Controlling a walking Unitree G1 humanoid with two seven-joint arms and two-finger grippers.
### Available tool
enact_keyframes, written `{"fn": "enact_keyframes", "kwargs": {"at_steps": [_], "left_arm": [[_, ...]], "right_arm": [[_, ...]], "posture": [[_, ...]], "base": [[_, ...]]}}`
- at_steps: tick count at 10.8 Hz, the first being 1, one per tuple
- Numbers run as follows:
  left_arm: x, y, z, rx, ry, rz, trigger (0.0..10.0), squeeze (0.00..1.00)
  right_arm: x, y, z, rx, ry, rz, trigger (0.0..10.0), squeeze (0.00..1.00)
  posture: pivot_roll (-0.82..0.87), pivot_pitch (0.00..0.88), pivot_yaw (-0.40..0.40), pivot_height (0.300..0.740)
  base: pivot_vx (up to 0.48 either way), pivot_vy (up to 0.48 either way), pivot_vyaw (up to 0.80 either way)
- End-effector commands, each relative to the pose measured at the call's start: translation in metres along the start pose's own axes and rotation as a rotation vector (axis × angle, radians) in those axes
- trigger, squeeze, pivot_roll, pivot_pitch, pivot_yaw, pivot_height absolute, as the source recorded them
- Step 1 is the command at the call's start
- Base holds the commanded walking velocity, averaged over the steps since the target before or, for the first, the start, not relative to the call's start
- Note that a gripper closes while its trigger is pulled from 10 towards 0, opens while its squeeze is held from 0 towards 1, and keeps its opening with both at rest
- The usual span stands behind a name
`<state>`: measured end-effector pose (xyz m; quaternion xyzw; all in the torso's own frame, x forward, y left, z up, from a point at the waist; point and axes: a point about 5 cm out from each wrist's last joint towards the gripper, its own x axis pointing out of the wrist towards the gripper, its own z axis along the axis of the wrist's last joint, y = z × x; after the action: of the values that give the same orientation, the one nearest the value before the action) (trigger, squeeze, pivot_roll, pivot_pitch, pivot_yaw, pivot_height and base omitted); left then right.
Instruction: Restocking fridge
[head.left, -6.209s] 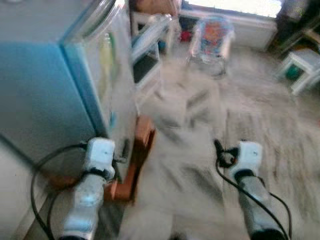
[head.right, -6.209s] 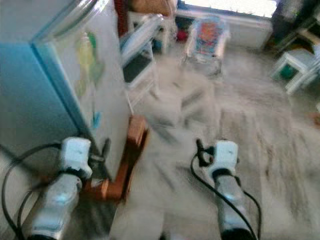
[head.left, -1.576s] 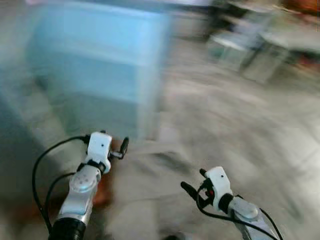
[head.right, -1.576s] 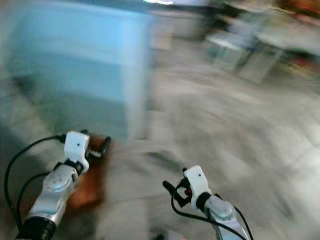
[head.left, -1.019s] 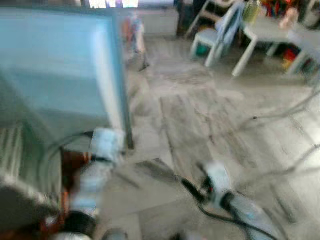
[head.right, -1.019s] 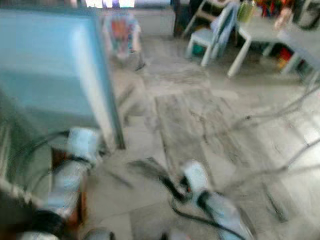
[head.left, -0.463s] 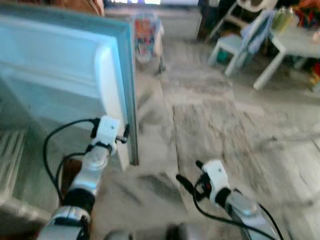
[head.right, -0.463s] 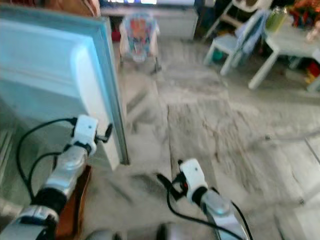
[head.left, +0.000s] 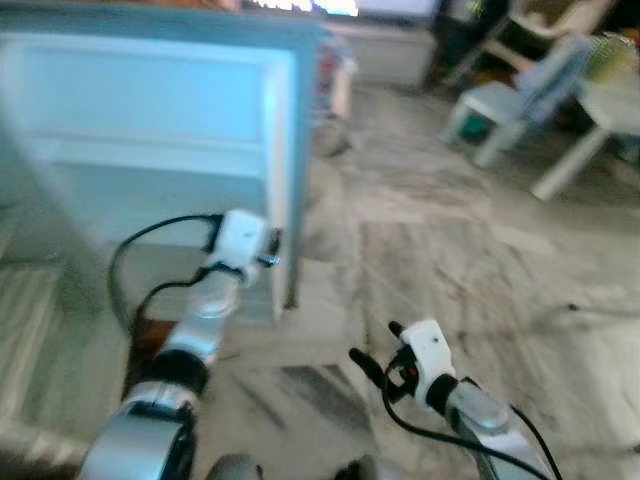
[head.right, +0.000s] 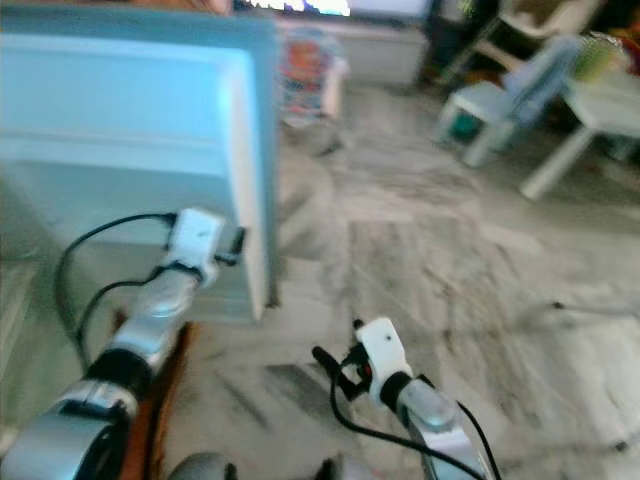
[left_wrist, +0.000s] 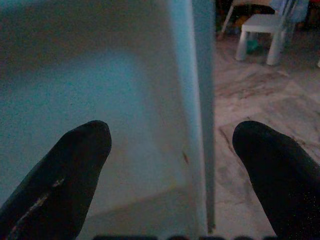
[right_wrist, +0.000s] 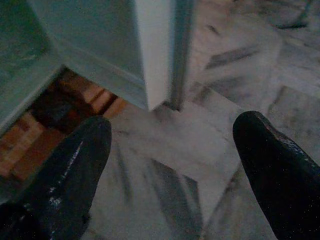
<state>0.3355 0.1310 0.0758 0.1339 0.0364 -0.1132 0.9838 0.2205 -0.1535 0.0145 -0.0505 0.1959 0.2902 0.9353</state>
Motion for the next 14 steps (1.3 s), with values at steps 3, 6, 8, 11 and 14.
{"fn": "enact_keyframes", "kwargs": {"at_steps": [3,6,8,11,14], "left_arm": [[-0.033,0.01,-0.032,-0.035,0.057,0.077,10.0,0.0],[-0.072,0.024,-0.038,-0.019,0.038,0.134,10.0,0.0],[-0.094,0.034,-0.043,-0.071,0.064,0.225,10.0,0.0],[-0.091,0.027,-0.035,-0.19,0.042,0.219,10.0,0.0],[-0.078,0.019,-0.025,-0.232,0.015,0.149,10.0,0.0]], "right_arm": [[-0.006,-0.012,-0.005,-0.013,0.022,-0.062,10.0,0.0],[0.0,-0.039,0.033,0.032,-0.176,-0.344,10.0,0.0],[0.0,-0.049,0.05,0.062,-0.278,-0.48,10.0,0.0],[-0.001,-0.05,0.052,0.16,-0.325,-0.509,10.0,0.0],[0.002,-0.043,0.065,0.28,-0.428,-0.451,10.0,0.0]], "posture": [[0.11,0.066,-0.059,0.74],[0.14,0.099,-0.064,0.74],[0.14,0.09,-0.065,0.74],[0.12,0.063,-0.051,0.74],[0.11,0.04,-0.041,0.74]], "base": [[0.0,0.0,0.0],[0.0,0.0,0.0],[0.0,0.0,0.0],[0.178,0.0,0.0],[0.281,-0.185,0.0]]}}
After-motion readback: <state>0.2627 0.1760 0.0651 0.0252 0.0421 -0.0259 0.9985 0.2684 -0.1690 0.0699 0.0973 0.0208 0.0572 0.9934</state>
